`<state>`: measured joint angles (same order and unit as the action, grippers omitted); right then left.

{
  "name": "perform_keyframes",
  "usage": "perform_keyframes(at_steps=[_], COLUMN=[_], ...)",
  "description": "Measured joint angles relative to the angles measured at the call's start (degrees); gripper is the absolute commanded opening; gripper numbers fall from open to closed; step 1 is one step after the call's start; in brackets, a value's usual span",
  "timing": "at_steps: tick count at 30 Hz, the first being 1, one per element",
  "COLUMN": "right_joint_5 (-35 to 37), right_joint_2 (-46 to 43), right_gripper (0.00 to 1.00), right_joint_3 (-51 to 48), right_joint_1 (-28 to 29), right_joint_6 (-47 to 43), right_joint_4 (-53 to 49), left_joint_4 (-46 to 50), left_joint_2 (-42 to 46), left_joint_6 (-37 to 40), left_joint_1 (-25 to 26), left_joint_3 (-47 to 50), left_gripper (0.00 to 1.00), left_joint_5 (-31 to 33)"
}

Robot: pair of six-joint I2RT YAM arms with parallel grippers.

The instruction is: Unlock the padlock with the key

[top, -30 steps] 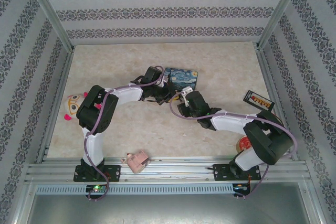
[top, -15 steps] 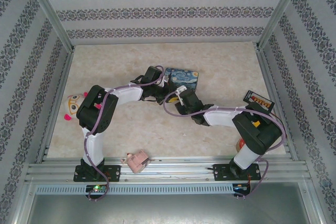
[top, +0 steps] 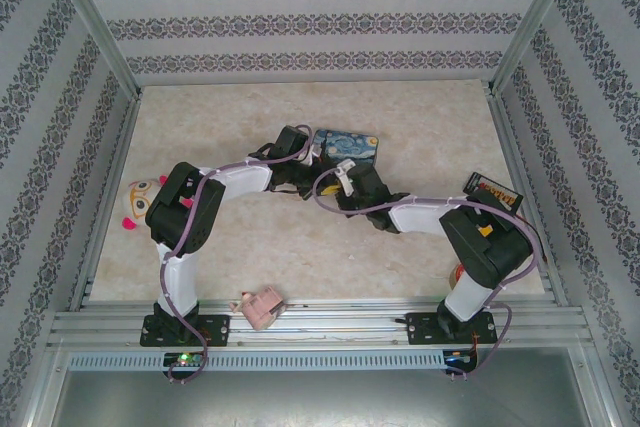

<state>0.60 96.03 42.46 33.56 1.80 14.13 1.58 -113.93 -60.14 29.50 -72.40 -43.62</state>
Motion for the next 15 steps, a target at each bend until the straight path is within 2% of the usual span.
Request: perform_keyframes(at_steps=[9,15], right_joint_5=[-28.72,-41.29], right_joint_2=[-0.48,2.36], right_gripper=[0.00,0.00], right_joint_3=[-0.63,-1.36], right_joint_1=[-11.47,-15.65], right_joint_6=[5.66,10.80], right_joint_4=[1.42,6.27], left_joint_4=[-1.79,-2.45], left_joint_2=[0.00,0.00], left_joint_6=[0.07,-0.15], left_joint_1=[0.02,0.02], left_joint_3=[-0.59,-0.59], left_gripper=[0.00,0.01], left_joint_5=[-1.84,-2.29])
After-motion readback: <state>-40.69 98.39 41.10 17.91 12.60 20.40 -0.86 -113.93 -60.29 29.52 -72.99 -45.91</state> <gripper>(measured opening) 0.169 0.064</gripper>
